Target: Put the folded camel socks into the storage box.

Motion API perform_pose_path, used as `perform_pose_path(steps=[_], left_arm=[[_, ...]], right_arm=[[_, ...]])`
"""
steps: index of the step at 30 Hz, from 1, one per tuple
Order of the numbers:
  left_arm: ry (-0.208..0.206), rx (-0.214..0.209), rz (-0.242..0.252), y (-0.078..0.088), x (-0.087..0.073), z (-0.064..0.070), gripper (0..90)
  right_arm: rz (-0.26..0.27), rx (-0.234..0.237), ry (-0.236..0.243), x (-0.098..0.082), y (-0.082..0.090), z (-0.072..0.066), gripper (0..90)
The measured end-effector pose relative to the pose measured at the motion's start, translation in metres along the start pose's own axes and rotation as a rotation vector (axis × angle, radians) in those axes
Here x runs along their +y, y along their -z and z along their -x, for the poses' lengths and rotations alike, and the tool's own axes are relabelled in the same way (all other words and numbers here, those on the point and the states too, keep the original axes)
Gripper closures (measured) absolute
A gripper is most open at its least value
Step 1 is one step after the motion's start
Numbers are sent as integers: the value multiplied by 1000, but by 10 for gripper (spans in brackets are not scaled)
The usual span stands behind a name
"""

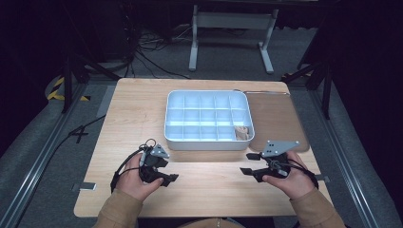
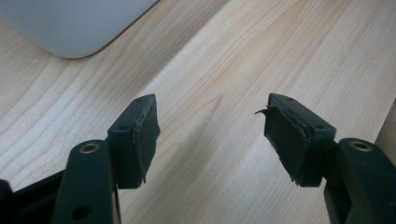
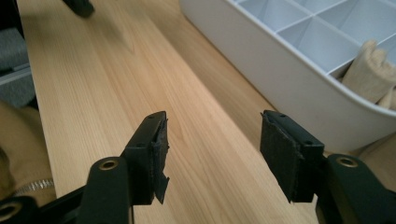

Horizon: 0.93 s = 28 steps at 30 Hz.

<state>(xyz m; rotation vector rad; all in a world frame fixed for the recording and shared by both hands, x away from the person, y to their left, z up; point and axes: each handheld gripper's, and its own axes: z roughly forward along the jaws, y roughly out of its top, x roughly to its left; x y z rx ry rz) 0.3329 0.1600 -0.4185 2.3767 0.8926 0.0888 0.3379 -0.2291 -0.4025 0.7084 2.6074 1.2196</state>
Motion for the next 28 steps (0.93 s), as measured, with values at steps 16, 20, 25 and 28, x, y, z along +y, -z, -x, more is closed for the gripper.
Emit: perform_pose_path(steps=[16, 20, 25, 28], left_arm=[[-9, 1, -48, -14, -2, -1, 357], [-27, 3, -68, -20, -4, -1, 357], [-35, -9, -61, -25, -6, -2, 352], [-44, -4, -56, -28, -7, -3, 333]], right_arm=[[-30, -54, -9, -51, -33, 7, 420], [-32, -43, -23, -59, -41, 7, 421], [-13, -70, -6, -63, -47, 3, 420], [-6, -79, 7, -64, -51, 3, 401]])
